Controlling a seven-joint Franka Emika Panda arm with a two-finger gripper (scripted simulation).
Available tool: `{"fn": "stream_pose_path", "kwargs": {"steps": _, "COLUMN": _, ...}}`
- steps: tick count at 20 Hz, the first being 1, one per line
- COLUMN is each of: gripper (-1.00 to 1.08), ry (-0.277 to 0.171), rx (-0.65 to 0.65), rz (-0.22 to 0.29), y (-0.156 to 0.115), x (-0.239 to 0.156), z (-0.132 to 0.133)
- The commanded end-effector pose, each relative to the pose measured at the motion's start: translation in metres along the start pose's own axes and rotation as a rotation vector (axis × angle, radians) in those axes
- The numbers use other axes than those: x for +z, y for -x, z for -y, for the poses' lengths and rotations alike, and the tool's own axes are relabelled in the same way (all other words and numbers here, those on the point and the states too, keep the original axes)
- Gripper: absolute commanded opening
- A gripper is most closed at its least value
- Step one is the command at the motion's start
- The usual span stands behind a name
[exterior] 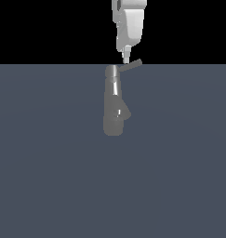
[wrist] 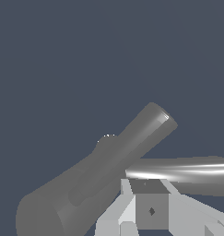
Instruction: Turn on the faucet by rotating a designated handle.
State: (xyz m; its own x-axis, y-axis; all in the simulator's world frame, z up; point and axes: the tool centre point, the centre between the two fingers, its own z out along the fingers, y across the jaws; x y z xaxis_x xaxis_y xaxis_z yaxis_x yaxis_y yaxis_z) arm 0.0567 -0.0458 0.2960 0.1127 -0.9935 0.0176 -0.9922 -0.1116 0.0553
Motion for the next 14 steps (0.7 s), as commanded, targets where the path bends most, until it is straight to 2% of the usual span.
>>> {"fn": "stream_pose_path", "kwargs": {"steps": 1, "gripper": -1.0, "ry": 0.006, "rx": 0.022, "rz": -0.003, "y": -0.022, "x": 0.009, "z": 0.004}}
{"fn": "stream_pose_path", "kwargs": {"steps": 14, "gripper": -1.0, "ry": 0.008, "rx": 0.04, "rz": -0.006, "y": -0.063, "x": 0.021, "z": 0.027}}
